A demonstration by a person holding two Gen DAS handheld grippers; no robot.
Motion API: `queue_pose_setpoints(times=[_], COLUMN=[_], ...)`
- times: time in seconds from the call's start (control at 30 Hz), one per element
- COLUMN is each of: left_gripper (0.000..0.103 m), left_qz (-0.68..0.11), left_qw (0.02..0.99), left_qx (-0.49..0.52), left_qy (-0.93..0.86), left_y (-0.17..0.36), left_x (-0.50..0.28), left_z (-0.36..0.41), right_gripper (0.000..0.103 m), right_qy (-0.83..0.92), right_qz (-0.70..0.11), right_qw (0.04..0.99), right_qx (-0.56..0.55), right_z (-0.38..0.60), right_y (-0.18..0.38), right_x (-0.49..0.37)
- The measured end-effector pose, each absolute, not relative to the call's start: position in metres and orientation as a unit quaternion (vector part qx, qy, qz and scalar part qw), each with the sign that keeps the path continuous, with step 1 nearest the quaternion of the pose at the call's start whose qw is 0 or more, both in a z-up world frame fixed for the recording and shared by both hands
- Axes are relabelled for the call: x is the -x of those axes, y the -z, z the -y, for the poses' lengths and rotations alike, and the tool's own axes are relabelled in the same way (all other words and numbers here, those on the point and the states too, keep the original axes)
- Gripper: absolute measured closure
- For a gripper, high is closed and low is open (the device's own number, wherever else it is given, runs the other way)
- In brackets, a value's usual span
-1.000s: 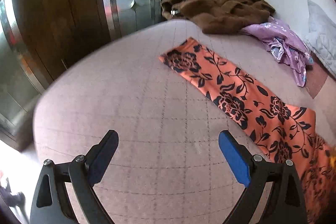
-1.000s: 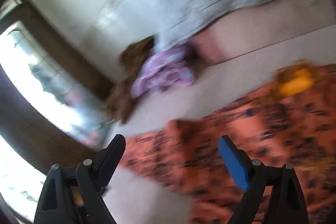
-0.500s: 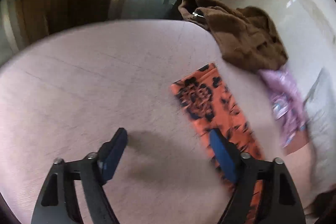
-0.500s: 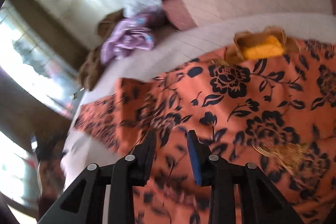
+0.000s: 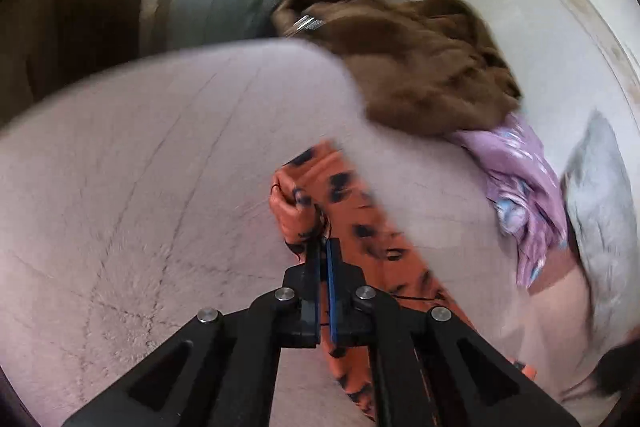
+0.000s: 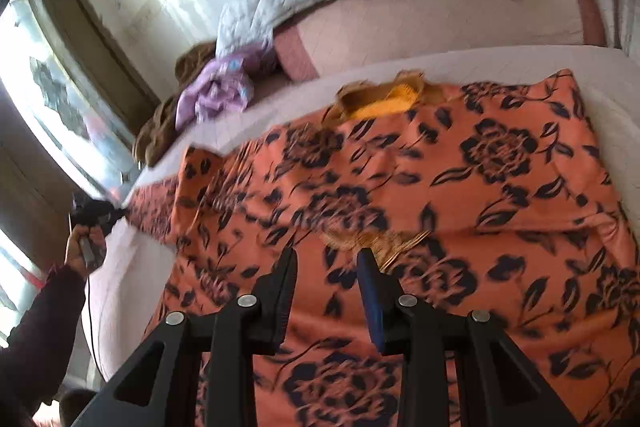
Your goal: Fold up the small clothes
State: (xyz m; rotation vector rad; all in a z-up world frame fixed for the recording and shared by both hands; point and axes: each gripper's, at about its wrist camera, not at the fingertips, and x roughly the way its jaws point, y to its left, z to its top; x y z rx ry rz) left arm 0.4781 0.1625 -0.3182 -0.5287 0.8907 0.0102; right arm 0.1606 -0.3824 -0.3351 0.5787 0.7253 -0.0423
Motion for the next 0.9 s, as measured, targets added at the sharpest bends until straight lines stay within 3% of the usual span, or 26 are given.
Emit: queue_pose_setpoints(times=[0.13, 0.33, 0.47, 0.63, 0.7, 0.73, 0.77, 0.9], left_gripper=[0.101, 0.101, 0.101, 0.099, 0.097, 0.096, 0.094, 0.042], left_qz=[-0.394, -0.362, -0.355, -0.374, -0.38, -0.372, -0.362, -0.329], left_qw=[0.901, 0.916, 0.897, 0.838, 0.812, 0.801, 0.8, 0.839], left_qx=[0.172, 0.031, -0.028, -0.102, -0.13, -0.14, -0.138, -0.11], left_qy=[0.055, 0.173, 0.263, 0.384, 0.424, 0.447, 0.458, 0.419], left_y=[0.248, 0.155, 0.136, 0.151, 0.155, 0.154, 0.15, 0.146], left_x=[-0.453, -0.378, -0.317, -0.23, -0.203, -0.189, -0.181, -0.199], left_z=[-0.1, 0.066, 0.182, 0.317, 0.341, 0.344, 0.341, 0.284], right_gripper=[0.068, 0.068, 0.068, 0.068, 0.055, 0.024, 0.011, 0.011], right_qy=[0.029, 0.036, 0.057, 0.082, 0.088, 0.091, 0.095, 0.098], right_qz=[-0.326, -0.274, -0.239, -0.207, -0.199, -0.194, -0.185, -0.177], right_qw=[0.891, 0.893, 0.89, 0.87, 0.861, 0.855, 0.846, 0.827], right_qx=[-0.316, -0.355, -0.384, -0.44, -0.459, -0.473, -0.492, -0.525], right_z=[0.404, 0.435, 0.463, 0.505, 0.52, 0.526, 0.533, 0.551], right_y=[0.343, 0.312, 0.294, 0.286, 0.286, 0.287, 0.289, 0.295], right_x=[-0.165, -0.16, -0.136, -0.106, -0.095, -0.091, -0.085, -0.077])
